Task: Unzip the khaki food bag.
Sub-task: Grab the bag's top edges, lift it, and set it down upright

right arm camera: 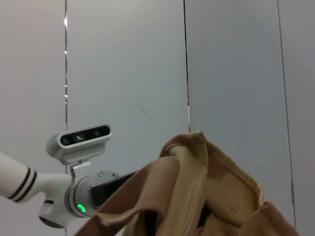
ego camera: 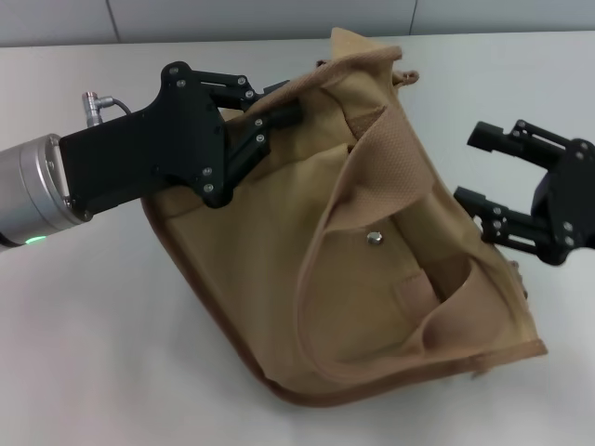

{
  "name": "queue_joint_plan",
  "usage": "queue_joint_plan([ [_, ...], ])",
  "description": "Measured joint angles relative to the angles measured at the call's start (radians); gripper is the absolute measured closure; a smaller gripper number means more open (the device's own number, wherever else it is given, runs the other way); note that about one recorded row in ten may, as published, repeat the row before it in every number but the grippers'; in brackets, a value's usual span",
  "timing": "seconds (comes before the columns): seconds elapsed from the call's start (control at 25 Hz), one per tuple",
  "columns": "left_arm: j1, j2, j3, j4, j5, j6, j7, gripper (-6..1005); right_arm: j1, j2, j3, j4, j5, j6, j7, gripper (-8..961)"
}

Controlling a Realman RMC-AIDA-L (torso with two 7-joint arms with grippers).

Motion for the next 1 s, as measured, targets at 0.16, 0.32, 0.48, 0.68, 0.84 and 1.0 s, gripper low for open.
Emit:
queue_joint_plan([
  [0.16, -0.001, 0.000, 0.000, 0.000, 0.000, 0.001, 0.001, 944, 0.036, 0.002, 0.014, 0.001, 0.002, 0.040, 0.000, 285],
  [0.32, -0.001, 0.000, 0.001, 0.000, 0.000, 0.004, 0.002, 944, 0.068, -0.002, 0.012, 0.002, -0.015, 0.081, 0.002, 304],
  [0.48, -0.004, 0.000, 0.000, 0.000, 0.000, 0.004, 0.002, 944, 0.100, -0.003, -0.020, -0.013, -0.094, 0.085, 0.000, 336],
  [0.68, -0.010, 0.000, 0.001, 0.000, 0.000, 0.003, 0.002, 944, 0.126, -0.003, -0.107, -0.030, -0.119, 0.086, -0.012, 376],
  [0.84, -0.013, -0.001, 0.001, 0.000, 0.000, 0.002, 0.001, 944, 0.136, 0.000, -0.118, -0.041, -0.122, 0.081, -0.027, 389],
  [1.0, -0.013, -0.003, 0.001, 0.000, 0.000, 0.002, 0.000, 943, 0.144, 0.003, -0.162, -0.033, -0.117, 0.118, -0.032, 401],
])
